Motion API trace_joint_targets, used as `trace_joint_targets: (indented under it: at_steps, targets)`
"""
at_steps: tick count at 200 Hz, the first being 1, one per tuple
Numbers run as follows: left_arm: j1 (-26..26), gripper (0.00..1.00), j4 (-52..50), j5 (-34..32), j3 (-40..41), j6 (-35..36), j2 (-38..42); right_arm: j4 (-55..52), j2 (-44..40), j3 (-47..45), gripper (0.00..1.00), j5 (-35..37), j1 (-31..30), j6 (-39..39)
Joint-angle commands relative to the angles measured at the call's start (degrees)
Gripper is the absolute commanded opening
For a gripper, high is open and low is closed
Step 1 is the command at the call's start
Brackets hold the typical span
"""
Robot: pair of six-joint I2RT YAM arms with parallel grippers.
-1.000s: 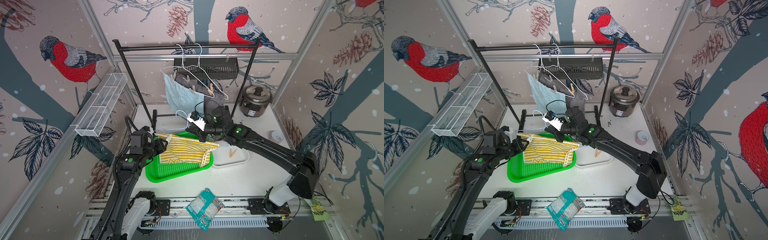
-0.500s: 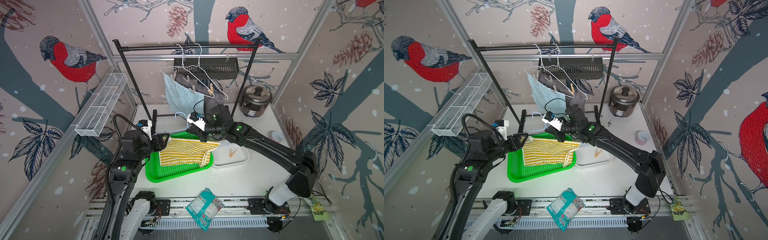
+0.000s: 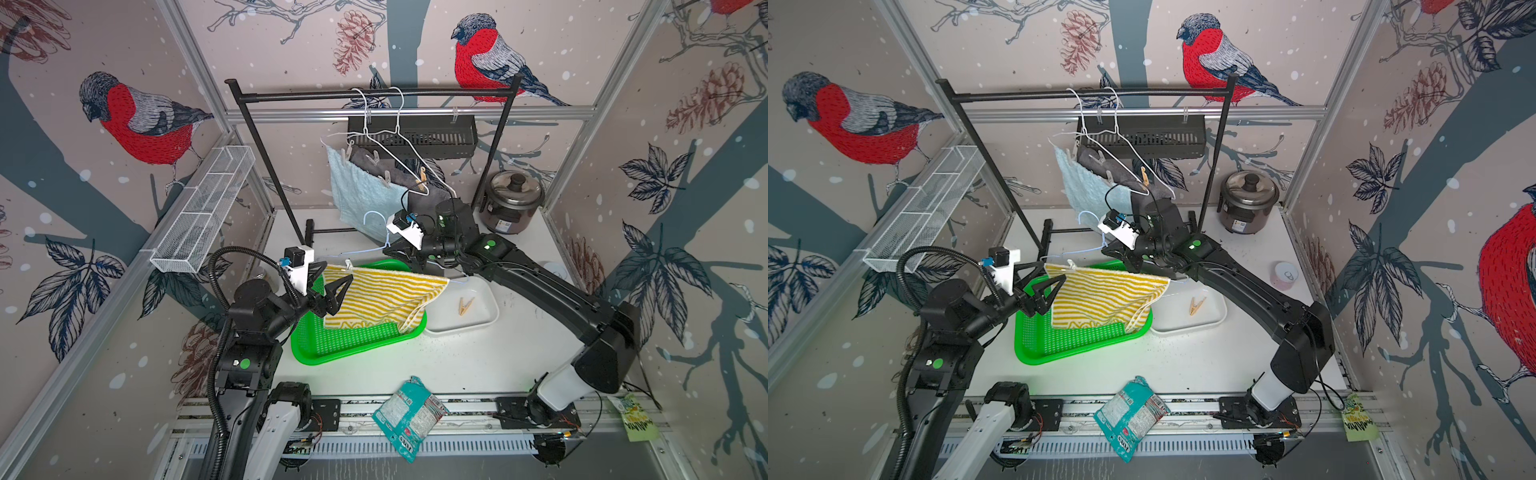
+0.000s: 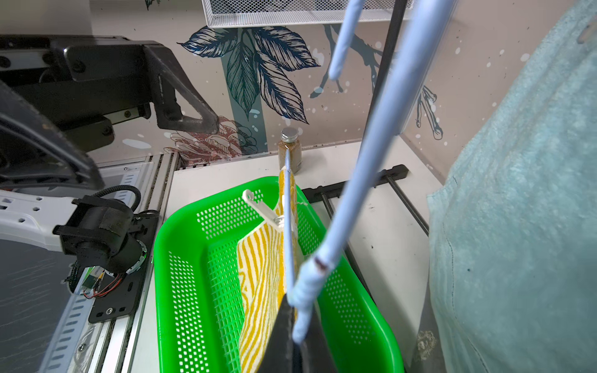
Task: Remove the clothespins securing towels to the hanger
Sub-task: Adjust the hanger.
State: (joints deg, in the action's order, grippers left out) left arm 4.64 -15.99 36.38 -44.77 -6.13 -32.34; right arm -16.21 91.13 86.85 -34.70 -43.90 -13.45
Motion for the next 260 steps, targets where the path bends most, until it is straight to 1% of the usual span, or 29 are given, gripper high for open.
trace_joint_targets:
  at_steps: [1,17,44,73,90,140,160,180,220,247,260]
  targets:
    - [-0.07,0.88,5.72,0.83,1.73,5.09,0.49,0.45,-0.67,0.51,0.02,-2.30,0.06,0.39]
    - [-0.07,0.87,6.56,-1.15,3.85,4.69,1.21,0.65,-0.69,0.42,0.02,-2.51,0.16,0.77]
    - [-0.07,0.80,7.40,-3.02,7.44,4.11,2.58,1.00,-0.87,0.21,0.02,-3.15,0.13,0.80]
    - [-0.07,0.80,9.70,-2.24,10.65,3.69,3.16,0.74,-0.87,0.32,0.02,-4.04,0.13,0.59]
    - [-0.08,0.81,11.14,-1.37,11.20,4.15,2.77,0.54,-0.94,0.34,0.02,-4.66,0.17,0.36]
    - [-0.07,0.83,12.48,1.79,9.89,6.72,-1.43,0.47,-1.12,0.25,0.02,-5.90,0.41,0.09]
    - [-0.07,0.83,11.79,0.98,8.67,8.26,-3.39,0.30,-0.90,0.25,0.02,-6.16,0.74,0.16]
    - [-0.07,0.83,12.14,-0.33,8.35,9.06,-3.39,-0.32,-0.88,0.54,0.02,-6.81,1.05,-0.66]
    - [-0.08,0.83,7.88,1.51,4.50,12.04,-2.86,-5.31,0.26,3.20,0.01,-6.33,2.82,-4.15]
    - [-0.07,0.83,4.82,1.73,0.87,16.46,-2.79,-6.77,0.11,3.41,0.01,-6.65,3.57,-7.21]
    - [-0.12,0.82,3.08,4.13,-1.59,20.09,-3.83,-7.78,0.21,3.64,0.01,-7.24,3.72,-9.03]
